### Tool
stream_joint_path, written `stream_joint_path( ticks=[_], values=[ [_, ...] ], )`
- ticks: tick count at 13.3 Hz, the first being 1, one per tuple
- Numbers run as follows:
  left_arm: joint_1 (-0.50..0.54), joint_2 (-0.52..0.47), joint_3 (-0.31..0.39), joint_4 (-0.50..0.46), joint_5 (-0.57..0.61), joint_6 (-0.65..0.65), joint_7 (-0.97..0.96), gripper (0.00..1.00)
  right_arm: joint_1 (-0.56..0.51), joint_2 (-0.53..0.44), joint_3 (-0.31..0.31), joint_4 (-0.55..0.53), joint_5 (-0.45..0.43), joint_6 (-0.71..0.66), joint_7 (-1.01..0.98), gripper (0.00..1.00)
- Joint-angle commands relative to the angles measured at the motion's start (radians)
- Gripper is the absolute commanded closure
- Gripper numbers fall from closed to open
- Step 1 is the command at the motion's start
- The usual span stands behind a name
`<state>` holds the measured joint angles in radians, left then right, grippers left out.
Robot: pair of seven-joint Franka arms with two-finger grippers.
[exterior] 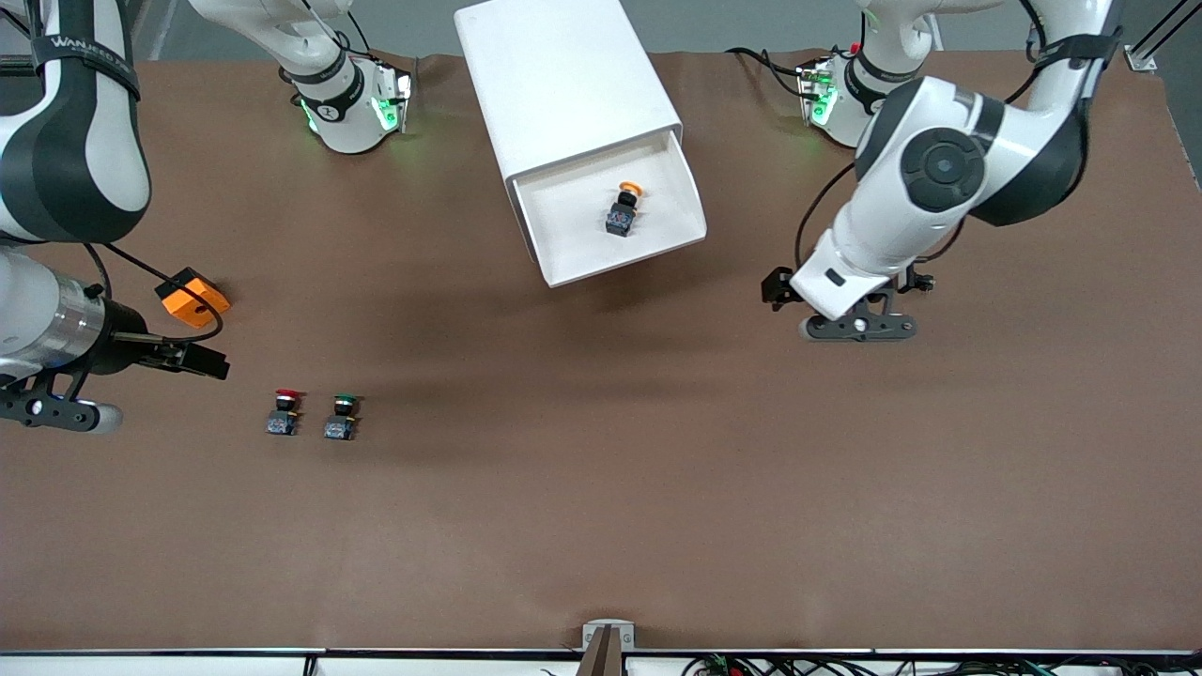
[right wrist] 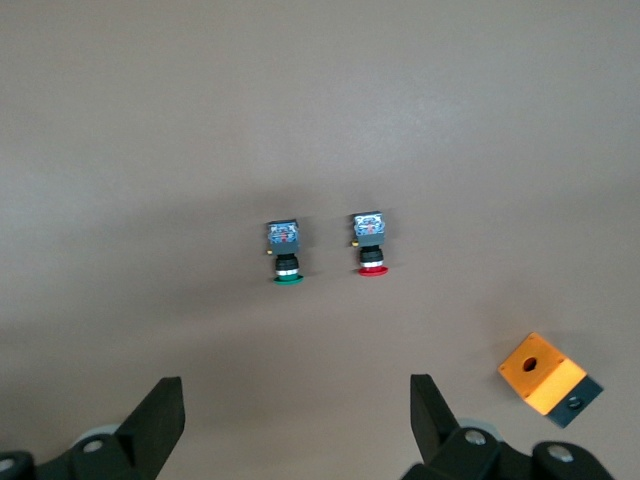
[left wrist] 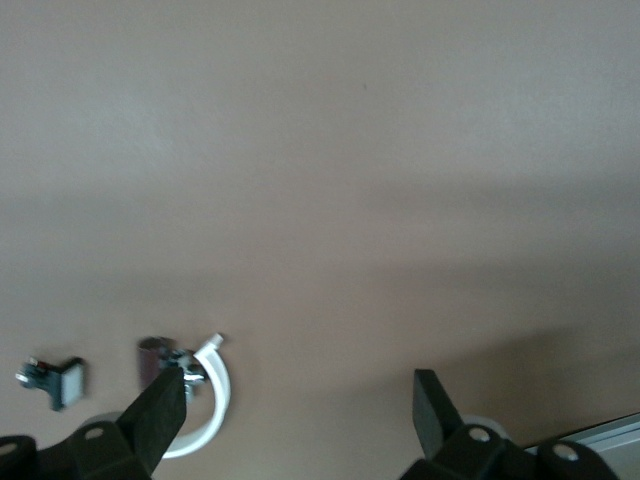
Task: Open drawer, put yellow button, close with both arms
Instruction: 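Withdraw the right gripper while the left gripper moves toward the drawer, then push the drawer front into the cabinet with the left gripper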
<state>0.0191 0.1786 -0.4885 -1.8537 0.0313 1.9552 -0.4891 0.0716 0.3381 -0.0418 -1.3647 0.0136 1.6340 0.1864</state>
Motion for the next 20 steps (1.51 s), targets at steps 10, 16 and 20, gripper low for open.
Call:
stream_joint_path(
  ticks=[10, 16, 20],
  values=[
    [-0.149, 0.163, -0.038, 0.010, -0.001, 0.133, -0.117, 0.00, -0.053, -0.010, 0.014, 0.009, -0.018, -0.022, -0.076, 0.00],
    [-0.232, 0.222, -0.076, 0.008, -0.025, 0.094, -0.301, 0.00, -0.093, -0.062, 0.014, 0.009, -0.012, -0.107, -0.079, 0.00],
    [-0.246, 0.222, -0.123, 0.014, -0.059, -0.010, -0.336, 0.00, -0.128, -0.116, 0.017, 0.006, -0.011, -0.163, -0.117, 0.00]
  ],
)
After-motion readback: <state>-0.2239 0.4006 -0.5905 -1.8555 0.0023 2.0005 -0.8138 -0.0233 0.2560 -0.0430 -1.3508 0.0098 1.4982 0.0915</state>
